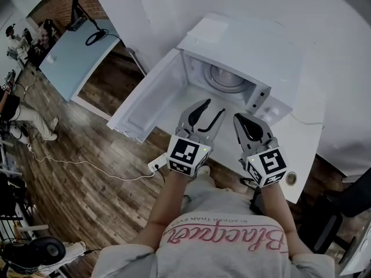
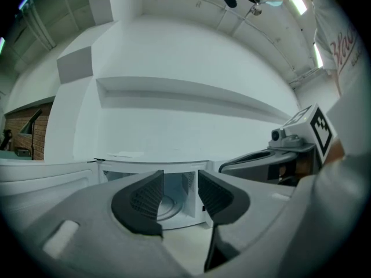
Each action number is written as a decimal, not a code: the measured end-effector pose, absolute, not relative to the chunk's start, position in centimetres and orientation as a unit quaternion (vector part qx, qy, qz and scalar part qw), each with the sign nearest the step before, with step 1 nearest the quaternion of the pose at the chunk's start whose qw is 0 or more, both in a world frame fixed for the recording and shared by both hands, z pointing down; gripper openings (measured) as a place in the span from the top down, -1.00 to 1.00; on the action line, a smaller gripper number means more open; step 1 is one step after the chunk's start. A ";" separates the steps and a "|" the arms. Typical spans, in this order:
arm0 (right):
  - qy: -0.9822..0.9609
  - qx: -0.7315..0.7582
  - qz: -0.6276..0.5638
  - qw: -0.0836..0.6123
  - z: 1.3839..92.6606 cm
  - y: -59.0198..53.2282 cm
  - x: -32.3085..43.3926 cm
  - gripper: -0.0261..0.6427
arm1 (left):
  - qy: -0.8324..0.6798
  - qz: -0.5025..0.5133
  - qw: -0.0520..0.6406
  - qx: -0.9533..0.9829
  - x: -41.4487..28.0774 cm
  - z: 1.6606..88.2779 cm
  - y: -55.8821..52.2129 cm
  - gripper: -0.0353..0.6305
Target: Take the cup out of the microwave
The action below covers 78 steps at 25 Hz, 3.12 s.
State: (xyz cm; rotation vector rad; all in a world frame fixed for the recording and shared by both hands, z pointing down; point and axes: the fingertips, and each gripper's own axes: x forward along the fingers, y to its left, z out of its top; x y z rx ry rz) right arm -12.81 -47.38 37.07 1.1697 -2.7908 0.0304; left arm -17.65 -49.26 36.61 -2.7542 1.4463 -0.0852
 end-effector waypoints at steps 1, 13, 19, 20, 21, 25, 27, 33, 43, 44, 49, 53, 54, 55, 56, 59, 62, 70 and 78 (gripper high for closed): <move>-0.918 0.391 0.011 0.059 37.2 -47.6 -13.0 0.89 | 0.459 -0.030 0.015 -0.888 -17.8 36.8 -49.5 0.38; -0.899 0.432 0.013 0.070 38.0 -49.8 -15.2 0.89 | 0.429 -0.009 0.000 -0.903 -20.4 38.2 -52.3 0.38; -0.895 0.439 0.013 0.078 38.7 -50.6 -15.4 0.89 | 0.434 -0.018 -0.004 -0.901 -21.3 39.5 -54.1 0.38; -0.894 0.440 0.013 0.079 38.7 -50.7 -15.4 0.89 | 0.434 -0.021 -0.003 -0.901 -21.3 39.7 -54.3 0.38; -0.894 0.442 0.013 0.081 38.8 -50.8 -15.4 0.89 | 0.433 -0.025 -0.003 -0.901 -21.3 39.9 -54.6 0.38; -0.892 0.444 0.015 0.082 39.2 -51.5 -15.4 0.89 | 0.430 -0.039 0.000 -0.902 -21.0 41.0 -55.9 0.38; -0.892 0.445 0.016 0.080 39.3 -51.8 -15.4 0.89 | 0.428 -0.043 0.001 -0.903 -20.8 41.3 -56.6 0.38; -0.891 0.447 0.018 0.077 39.3 -52.4 -15.1 0.89 | 0.424 -0.051 0.000 -0.904 -19.9 42.2 -58.5 0.38; -0.900 0.427 0.022 0.085 41.2 -53.8 -14.4 0.89 | 0.436 -0.055 -0.005 -0.898 -18.3 44.4 -61.7 0.38; -0.900 0.427 0.023 0.085 41.5 -54.0 -14.3 0.89 | 0.437 -0.054 -0.007 -0.898 -18.2 44.6 -62.1 0.38; -0.899 0.428 0.030 0.085 42.4 -54.6 -13.8 0.89 | 0.442 -0.064 -0.009 -0.895 -17.6 45.9 -63.8 0.38; -0.899 0.429 0.034 0.079 42.5 -55.0 -13.6 0.89 | 0.448 -0.063 -0.014 -0.892 -17.2 46.3 -65.1 0.39; -0.899 0.430 0.035 0.076 42.5 -55.2 -13.6 0.89 | 0.449 -0.063 -0.015 -0.891 -17.1 46.4 -65.5 0.39; -0.899 0.430 0.036 0.074 42.5 -55.3 -13.6 0.89 | 0.451 -0.064 -0.016 -0.890 -17.1 46.6 -65.9 0.39; -0.899 0.431 0.037 0.072 42.6 -55.4 -13.6 0.89 | 0.453 -0.065 -0.016 -0.889 -17.1 46.7 -66.3 0.39; -0.898 0.433 0.042 0.070 42.8 -55.7 -13.4 0.89 | 0.460 -0.070 -0.024 -0.885 -17.2 47.4 -67.5 0.39; -0.895 0.438 0.047 0.071 43.3 -56.0 -13.0 0.89 | 0.463 -0.075 -0.032 -0.883 -17.4 48.2 -68.7 0.39; -0.883 0.458 0.066 0.077 44.6 -57.0 -11.7 0.89 | 0.460 -0.092 -0.028 -0.883 -16.9 49.2 -71.5 0.49; -0.879 0.465 0.078 0.077 45.1 -57.8 -11.3 0.89 | 0.453 -0.105 -0.034 -0.885 -16.1 50.0 -72.7 0.52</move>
